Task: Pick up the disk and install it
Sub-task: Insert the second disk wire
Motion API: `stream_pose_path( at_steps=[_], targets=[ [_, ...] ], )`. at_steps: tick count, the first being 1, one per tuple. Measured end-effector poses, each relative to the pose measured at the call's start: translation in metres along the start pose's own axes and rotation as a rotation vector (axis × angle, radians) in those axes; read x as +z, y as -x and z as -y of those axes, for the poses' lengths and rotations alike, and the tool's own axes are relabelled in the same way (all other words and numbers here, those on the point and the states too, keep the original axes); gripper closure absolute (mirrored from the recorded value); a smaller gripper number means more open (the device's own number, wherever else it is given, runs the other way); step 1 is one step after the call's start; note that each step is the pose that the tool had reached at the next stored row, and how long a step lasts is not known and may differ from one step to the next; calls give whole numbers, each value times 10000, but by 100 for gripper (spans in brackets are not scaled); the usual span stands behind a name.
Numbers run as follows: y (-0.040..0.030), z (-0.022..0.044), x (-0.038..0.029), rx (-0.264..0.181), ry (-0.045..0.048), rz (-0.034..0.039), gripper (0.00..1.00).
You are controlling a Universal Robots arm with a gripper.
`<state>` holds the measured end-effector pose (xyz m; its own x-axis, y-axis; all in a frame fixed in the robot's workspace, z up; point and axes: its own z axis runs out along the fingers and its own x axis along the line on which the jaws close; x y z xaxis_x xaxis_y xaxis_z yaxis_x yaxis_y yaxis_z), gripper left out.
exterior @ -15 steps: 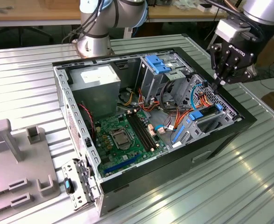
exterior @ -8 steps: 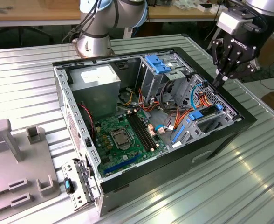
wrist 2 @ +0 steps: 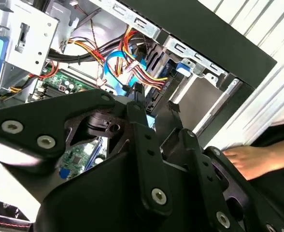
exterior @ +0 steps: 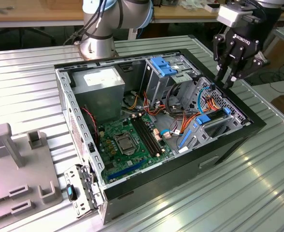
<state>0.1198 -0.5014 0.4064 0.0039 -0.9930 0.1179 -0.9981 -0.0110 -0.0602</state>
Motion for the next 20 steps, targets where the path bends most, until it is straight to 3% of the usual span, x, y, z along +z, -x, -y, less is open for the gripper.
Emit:
stream_pose_path(
  at_steps=[1,3,4,5,8,13,15,17,20],
  targets=[
    [54,1,-7,-16,1,-246,64],
    [166,0,-20,-61,4,-1006,64],
    [235,1,-29,-80,5,-1286,64],
    [245,1,-30,-82,6,-1326,64],
    [278,1,-32,-83,5,-1344,64],
    [450,-3,36,-86,10,-1381,64],
    [514,-7,63,-91,14,-1460,64],
    [526,-12,89,-95,13,-1525,64],
    [533,-26,121,-106,14,-1715,64]
  ],
)
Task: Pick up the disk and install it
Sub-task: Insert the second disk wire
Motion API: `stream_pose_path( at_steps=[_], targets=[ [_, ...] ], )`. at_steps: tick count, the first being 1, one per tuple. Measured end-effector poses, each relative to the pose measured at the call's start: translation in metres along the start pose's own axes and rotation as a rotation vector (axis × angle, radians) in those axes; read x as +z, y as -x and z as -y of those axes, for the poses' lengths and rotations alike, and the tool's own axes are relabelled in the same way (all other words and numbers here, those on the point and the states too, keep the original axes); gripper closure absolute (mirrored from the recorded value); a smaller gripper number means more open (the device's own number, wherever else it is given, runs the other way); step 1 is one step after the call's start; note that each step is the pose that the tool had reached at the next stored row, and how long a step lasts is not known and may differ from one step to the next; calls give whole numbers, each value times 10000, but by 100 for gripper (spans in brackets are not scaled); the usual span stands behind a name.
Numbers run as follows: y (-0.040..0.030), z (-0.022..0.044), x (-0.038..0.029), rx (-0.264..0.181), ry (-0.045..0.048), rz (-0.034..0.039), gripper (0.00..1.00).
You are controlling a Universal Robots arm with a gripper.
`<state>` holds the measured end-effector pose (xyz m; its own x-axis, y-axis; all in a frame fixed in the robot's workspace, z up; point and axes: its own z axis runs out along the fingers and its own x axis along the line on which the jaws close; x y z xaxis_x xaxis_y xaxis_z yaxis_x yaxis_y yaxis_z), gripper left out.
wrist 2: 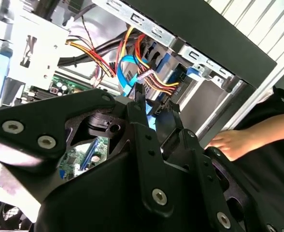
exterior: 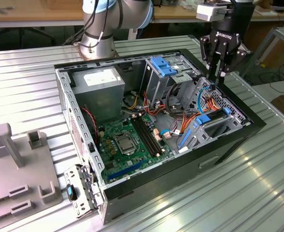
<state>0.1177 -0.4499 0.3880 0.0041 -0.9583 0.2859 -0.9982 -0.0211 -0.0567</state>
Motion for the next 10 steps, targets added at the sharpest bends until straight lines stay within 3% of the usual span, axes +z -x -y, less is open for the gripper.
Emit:
stream_pose_path(
  at_steps=[2,3,4,6,8,9,10],
  targets=[
    [22,-10,12,-8,1,-142,64],
    [41,-12,17,-15,1,-256,64],
    [69,-12,23,-22,5,-311,64],
    [117,-13,34,-22,13,-321,64],
    [138,-13,44,-30,13,-427,64],
    [140,-14,49,-35,14,-515,64],
    [145,-14,58,-45,15,-687,64]
  ],
)
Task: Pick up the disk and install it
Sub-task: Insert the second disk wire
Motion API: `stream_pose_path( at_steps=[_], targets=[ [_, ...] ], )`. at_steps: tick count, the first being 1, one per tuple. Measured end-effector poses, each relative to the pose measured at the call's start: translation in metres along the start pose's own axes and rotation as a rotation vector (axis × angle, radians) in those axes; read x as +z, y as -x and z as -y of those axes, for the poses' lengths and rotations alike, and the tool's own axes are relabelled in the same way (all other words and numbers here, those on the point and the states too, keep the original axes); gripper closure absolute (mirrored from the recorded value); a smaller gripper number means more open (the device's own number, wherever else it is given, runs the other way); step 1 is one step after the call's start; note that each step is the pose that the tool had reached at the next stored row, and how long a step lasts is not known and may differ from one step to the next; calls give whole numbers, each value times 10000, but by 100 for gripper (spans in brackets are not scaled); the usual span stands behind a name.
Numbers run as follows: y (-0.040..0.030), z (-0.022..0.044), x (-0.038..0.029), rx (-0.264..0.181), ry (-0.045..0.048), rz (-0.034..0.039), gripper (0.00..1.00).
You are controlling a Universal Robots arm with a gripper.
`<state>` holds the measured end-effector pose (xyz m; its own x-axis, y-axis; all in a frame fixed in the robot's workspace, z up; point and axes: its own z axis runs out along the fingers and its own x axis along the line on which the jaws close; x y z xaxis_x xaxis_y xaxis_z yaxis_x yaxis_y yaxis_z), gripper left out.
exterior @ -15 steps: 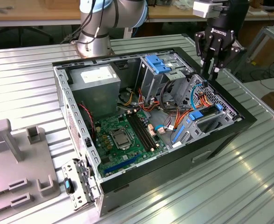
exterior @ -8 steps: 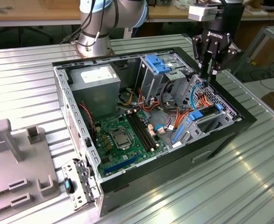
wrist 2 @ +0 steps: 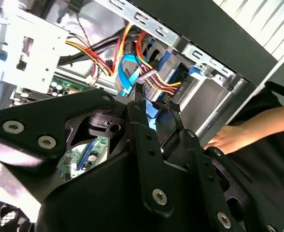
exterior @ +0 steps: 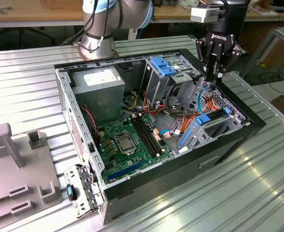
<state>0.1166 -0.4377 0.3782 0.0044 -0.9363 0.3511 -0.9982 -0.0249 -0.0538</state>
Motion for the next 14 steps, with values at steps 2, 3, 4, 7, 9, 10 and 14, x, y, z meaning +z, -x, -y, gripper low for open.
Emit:
stream_pose_path(
  at_steps=[2,3,4,7,9,10,14],
  targets=[
    [15,-1,11,-8,1,-139,64],
    [24,-1,21,-11,1,-193,64],
    [29,-1,27,-13,1,-220,64],
    [45,-2,38,-31,3,-522,64],
    [46,-2,41,-38,3,-646,65],
    [47,-2,42,-40,2,-669,72],
    [51,-3,55,-50,3,-855,84]
  ],
)
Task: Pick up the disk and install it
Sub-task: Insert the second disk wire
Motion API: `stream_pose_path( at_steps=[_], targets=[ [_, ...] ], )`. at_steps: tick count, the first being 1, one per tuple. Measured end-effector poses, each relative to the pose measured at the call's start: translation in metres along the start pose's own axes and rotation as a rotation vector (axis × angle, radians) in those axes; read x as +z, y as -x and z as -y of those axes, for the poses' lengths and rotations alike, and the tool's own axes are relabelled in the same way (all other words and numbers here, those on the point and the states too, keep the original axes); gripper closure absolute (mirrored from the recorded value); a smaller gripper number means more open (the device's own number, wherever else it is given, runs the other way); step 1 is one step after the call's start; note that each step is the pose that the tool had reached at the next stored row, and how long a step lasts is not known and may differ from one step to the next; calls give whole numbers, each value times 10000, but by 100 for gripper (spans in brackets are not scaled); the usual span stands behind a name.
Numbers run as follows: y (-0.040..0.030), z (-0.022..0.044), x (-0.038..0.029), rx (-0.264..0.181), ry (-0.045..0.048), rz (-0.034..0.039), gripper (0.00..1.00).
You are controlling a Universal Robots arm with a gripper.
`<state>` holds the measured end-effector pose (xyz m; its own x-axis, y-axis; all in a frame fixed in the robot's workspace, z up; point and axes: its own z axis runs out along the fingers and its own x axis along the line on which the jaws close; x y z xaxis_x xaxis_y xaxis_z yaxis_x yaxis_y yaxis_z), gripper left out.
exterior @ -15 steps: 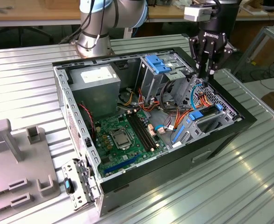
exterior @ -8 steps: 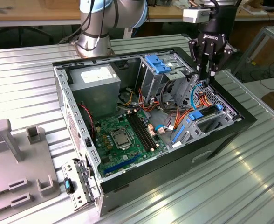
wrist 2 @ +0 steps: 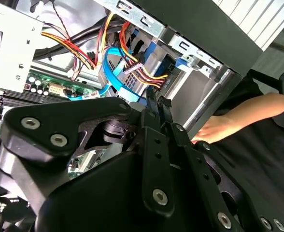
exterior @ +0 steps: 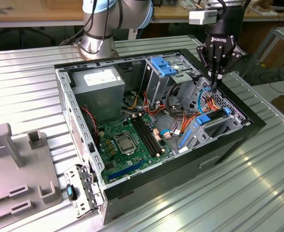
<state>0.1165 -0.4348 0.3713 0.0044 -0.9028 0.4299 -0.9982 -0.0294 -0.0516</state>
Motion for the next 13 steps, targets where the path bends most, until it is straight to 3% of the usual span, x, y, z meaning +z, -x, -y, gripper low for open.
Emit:
stream_pose_path(
  at_steps=[6,7,9,13],
  targets=[
    [5,-1,14,-3,0,-61,83],
    [7,-1,21,-5,0,-86,76],
    [11,-2,34,-8,0,-134,76],
    [26,-4,67,-16,-4,-318,78]
  ],
)
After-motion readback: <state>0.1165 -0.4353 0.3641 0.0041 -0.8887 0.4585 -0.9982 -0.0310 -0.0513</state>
